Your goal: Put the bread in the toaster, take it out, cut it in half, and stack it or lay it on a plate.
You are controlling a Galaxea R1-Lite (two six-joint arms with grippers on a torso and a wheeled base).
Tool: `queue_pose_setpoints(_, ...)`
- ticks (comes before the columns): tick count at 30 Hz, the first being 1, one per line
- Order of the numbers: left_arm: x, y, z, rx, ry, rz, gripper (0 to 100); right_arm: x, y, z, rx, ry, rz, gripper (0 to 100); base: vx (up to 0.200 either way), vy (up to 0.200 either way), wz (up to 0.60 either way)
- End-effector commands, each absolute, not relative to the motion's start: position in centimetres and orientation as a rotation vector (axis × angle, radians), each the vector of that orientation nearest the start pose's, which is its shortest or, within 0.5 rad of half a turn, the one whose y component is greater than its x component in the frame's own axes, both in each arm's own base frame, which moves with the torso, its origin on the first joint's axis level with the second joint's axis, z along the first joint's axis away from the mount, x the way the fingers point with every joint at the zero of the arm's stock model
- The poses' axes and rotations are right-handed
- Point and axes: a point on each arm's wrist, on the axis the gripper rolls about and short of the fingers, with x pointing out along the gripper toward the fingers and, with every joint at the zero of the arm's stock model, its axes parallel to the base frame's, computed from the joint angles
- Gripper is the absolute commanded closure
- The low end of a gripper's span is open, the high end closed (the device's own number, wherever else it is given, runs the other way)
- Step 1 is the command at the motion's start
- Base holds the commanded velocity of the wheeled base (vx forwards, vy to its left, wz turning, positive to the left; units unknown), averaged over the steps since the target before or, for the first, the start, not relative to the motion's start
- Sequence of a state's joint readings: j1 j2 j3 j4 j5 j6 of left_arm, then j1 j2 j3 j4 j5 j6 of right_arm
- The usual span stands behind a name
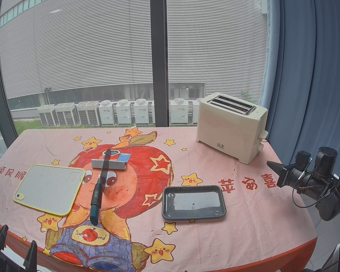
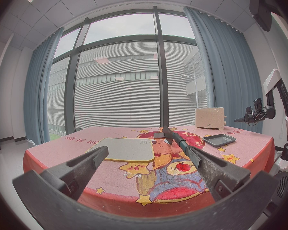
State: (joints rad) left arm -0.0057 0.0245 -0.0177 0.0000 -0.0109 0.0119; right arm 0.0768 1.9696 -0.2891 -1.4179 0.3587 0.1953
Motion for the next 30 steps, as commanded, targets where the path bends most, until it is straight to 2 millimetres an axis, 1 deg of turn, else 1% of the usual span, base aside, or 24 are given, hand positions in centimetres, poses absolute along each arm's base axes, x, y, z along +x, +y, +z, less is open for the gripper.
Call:
queue_pose_setpoints(1, -2.1, 0.0, 7.6, 0.012, 0.023, -0.015, 0, 27.3, 3.0, 7.0, 0.223, 0.289, 0.396, 100, 0.000, 0.000, 0.00)
queue_pose_setpoints(7, -2.1, 0.0, 7.6, 0.012, 0.023, -0.017, 0, 27.8, 3.2, 7.3, 0.219, 0.287, 0.379, 100, 0.000, 0.000, 0.00)
queue_pose_setpoints(12, -2.1, 0.0, 7.6, 0.012, 0.023, -0.017, 0, 29.2, 3.2, 7.5, 0.220, 0.297, 0.374, 100, 0.000, 0.000, 0.00)
queue_pose_setpoints(17, -2.1, 0.0, 7.6, 0.012, 0.023, -0.017, 0, 31.2, 3.4, 8.6, 0.214, 0.297, 0.368, 100, 0.000, 0.000, 0.00)
queue_pose_setpoints(20, -2.1, 0.0, 7.6, 0.012, 0.023, -0.017, 0, 32.0, 3.4, 9.1, 0.218, 0.329, 0.364, 100, 0.000, 0.000, 0.00)
queue_pose_setpoints(30, -2.1, 0.0, 7.6, 0.012, 0.023, -0.017, 0, 33.4, 3.7, 9.9, 0.220, 0.366, 0.349, 100, 0.000, 0.000, 0.00)
